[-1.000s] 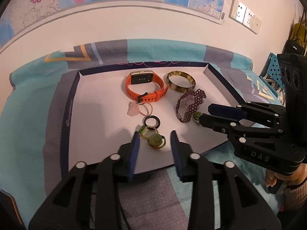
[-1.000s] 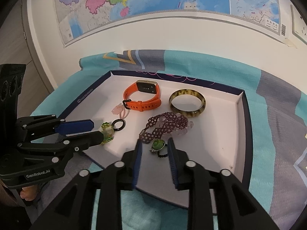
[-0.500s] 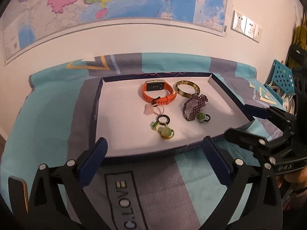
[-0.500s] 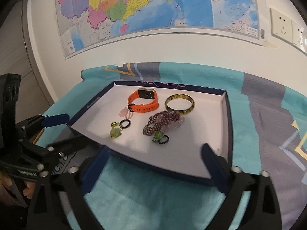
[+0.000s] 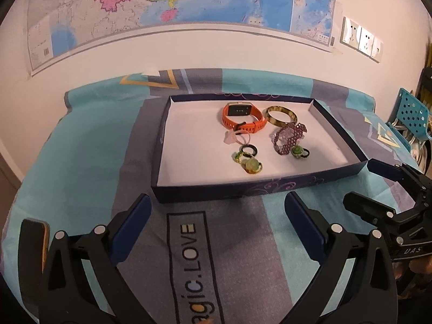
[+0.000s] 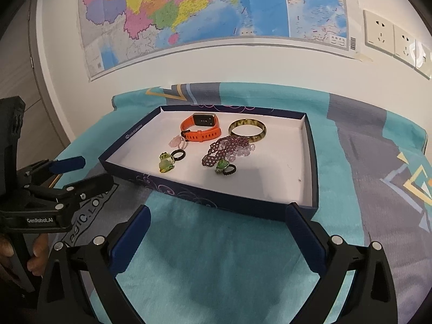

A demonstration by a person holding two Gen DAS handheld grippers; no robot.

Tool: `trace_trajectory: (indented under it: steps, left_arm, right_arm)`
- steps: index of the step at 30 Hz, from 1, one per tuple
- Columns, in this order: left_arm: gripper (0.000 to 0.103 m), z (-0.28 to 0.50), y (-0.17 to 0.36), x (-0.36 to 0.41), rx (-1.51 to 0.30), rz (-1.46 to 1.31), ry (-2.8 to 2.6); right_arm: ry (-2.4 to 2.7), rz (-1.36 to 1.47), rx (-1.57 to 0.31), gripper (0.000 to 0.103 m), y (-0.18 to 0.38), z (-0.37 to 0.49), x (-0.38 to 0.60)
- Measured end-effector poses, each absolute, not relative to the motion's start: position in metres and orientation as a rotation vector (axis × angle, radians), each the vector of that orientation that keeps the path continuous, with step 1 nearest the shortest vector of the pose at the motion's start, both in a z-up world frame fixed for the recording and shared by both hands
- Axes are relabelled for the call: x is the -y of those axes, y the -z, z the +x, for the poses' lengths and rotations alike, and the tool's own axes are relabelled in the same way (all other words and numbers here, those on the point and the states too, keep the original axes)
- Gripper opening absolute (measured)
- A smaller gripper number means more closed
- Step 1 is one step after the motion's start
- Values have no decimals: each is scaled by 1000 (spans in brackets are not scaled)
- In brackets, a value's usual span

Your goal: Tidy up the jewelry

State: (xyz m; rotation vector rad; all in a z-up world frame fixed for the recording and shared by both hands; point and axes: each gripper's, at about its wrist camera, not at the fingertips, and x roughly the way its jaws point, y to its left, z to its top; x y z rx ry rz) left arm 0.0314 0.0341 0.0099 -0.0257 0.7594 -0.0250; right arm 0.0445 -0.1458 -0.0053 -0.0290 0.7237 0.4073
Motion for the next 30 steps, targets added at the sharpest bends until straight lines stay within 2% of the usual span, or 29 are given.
trace_trajectory:
  steps: [30]
  left_arm:
    - [97,21,-11,-31,-762,-2,-28]
  right_arm:
    - [-421,-48,-744,97,9,35,136]
